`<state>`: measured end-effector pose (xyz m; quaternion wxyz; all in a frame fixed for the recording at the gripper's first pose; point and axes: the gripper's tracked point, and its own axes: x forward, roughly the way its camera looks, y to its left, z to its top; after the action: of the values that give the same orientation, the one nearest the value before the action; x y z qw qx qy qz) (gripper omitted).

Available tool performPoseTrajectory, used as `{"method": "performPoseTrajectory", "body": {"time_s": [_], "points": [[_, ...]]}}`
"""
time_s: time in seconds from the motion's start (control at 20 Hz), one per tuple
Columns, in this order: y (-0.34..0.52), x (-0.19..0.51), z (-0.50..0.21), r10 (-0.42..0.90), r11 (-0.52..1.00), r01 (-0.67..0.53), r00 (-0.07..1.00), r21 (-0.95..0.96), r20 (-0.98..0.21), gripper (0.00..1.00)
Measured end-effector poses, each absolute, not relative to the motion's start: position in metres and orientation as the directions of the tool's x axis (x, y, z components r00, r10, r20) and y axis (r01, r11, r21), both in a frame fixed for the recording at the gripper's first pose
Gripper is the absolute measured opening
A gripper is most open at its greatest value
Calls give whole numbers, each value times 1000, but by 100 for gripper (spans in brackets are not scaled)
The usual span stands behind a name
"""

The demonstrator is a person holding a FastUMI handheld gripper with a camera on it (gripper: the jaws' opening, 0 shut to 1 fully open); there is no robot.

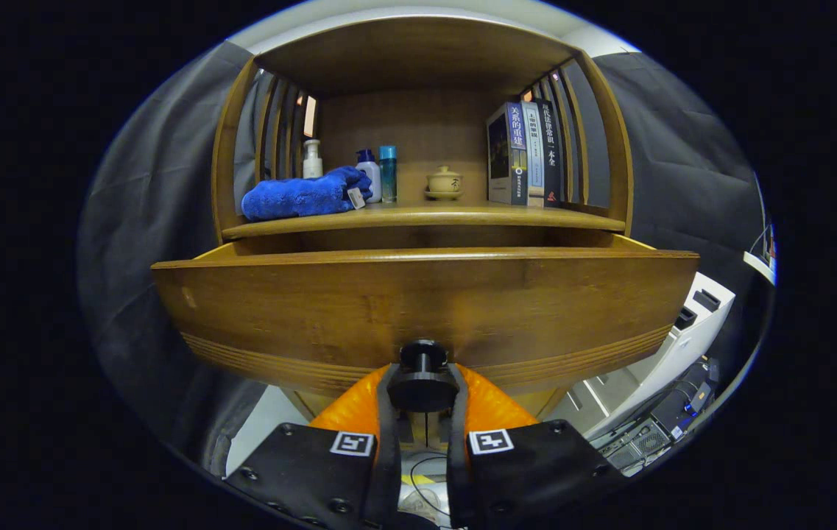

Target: Pull open the drawer, take out the items inside it, and place them on the countertop above the cabinet.

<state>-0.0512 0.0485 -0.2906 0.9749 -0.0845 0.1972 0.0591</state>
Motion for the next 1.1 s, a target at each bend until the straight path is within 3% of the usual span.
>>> {"method": "performPoseTrajectory", "body": {"time_s": [0.6, 0.65, 1.1], "points": [[45, -120, -294, 62, 982, -143, 858, -122, -510, 33], [43, -121, -295, 58, 982, -143, 856, -126, -514, 23], [37, -179, -300, 80, 971, -200, 790, -132, -608, 23]]}}
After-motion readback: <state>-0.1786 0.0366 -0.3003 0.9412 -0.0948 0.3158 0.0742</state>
